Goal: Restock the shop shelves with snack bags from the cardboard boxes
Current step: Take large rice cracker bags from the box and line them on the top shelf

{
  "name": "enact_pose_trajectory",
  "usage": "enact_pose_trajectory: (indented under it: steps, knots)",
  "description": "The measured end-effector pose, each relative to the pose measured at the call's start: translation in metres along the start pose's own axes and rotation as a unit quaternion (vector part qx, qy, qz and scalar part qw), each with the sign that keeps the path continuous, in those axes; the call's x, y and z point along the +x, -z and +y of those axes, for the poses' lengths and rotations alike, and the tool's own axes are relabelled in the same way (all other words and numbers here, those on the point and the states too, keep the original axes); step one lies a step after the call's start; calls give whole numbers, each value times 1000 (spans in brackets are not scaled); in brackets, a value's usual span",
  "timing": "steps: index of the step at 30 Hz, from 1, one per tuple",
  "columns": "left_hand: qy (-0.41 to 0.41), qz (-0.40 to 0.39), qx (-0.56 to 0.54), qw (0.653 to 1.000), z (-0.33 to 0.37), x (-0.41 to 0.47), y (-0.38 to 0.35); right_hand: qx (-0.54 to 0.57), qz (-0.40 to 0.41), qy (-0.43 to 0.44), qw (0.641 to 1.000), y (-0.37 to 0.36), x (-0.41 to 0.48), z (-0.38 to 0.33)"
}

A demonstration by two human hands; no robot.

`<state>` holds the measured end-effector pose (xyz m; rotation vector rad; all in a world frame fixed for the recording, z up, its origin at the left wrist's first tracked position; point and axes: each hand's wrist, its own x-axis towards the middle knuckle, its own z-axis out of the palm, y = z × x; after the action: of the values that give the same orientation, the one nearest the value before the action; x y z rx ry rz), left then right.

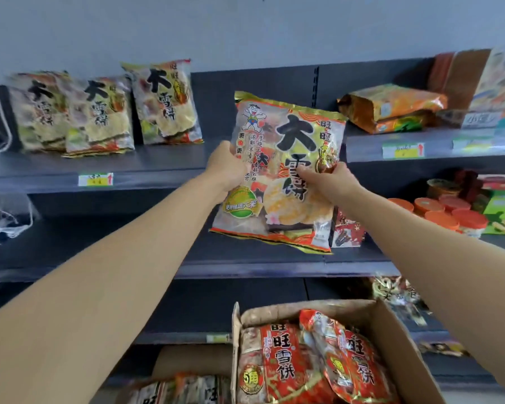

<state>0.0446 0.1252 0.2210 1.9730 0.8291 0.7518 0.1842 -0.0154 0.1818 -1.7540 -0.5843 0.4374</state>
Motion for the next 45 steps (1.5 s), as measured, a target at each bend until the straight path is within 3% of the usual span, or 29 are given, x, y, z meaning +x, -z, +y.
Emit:
enact_pose_trajectory:
  steps: [3,8,15,21,28,45]
  knots:
    - [-30,37,-2,999,17,29,29,-3,37,54,998,-22,17,-37]
    - [-32,35,-45,998,18,89,63,-38,87,119,988,-51,56,-87]
    - [-6,36,-73,997,-3,194,89,-103,108,145,978,-101,150,-135]
    - [17,18,-106,994,-29,268,89,-146,110,133,974,-136,226,-141]
    - [26,-6,-66,997,-50,324,77,-132,109,94,981,-155,282,-123]
    - [12,2,-7,1000,-67,381,57,-144,130,62,979,-174,345,-116]
